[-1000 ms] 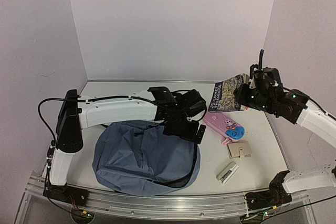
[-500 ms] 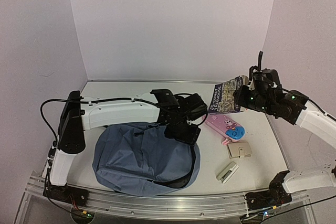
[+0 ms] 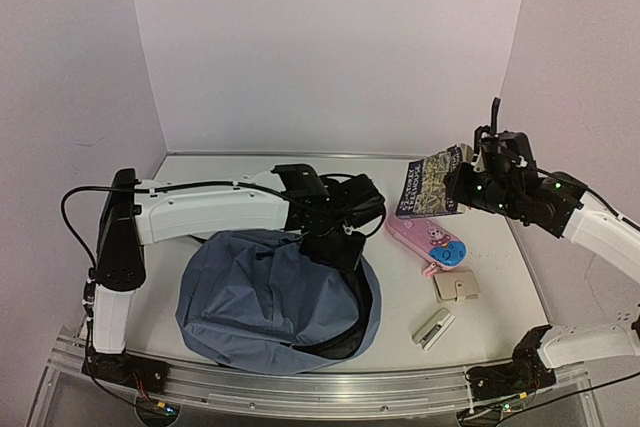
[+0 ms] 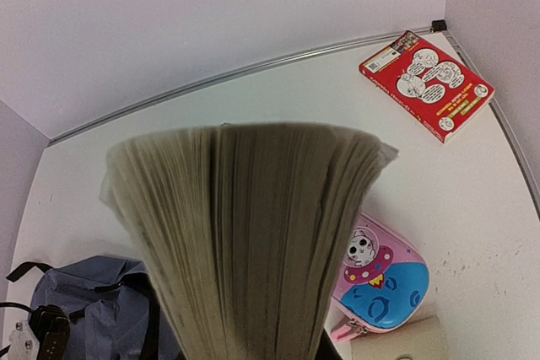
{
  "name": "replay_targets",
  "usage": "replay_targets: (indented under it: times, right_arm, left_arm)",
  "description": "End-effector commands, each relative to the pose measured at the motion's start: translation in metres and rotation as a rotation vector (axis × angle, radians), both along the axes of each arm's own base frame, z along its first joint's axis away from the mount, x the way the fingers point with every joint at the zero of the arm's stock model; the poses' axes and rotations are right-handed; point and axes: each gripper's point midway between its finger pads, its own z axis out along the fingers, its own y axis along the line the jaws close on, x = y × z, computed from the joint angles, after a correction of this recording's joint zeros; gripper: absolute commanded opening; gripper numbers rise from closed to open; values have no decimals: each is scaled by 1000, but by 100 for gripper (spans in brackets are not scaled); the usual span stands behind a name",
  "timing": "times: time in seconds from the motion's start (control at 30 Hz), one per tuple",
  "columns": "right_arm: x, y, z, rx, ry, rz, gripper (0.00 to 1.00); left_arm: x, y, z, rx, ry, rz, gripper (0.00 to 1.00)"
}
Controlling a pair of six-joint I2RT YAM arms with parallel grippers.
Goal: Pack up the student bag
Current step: Place the book in the student bag.
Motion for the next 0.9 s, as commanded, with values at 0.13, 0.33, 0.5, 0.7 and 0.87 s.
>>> replay_targets:
  times: [0.13, 0.33, 0.5, 0.7, 0.87]
  right_arm:
    - [7, 6, 34, 86, -103, -5, 0]
    - [-8, 24, 61, 205, -119, 115, 0]
    - [-32, 49, 72, 336, -72, 275, 0]
    - [-58, 75, 68, 447, 30, 437, 0]
    - [-81, 104, 42, 513, 183, 595, 0]
  left_arm:
    - [-2, 15, 34, -47, -37, 18, 0]
    - [6, 43, 58, -86, -68, 53, 0]
    - [14, 75, 92, -188, -97, 87, 0]
    - [16, 114, 129, -353, -114, 107, 0]
    - [9, 127, 146, -428, -122, 83, 0]
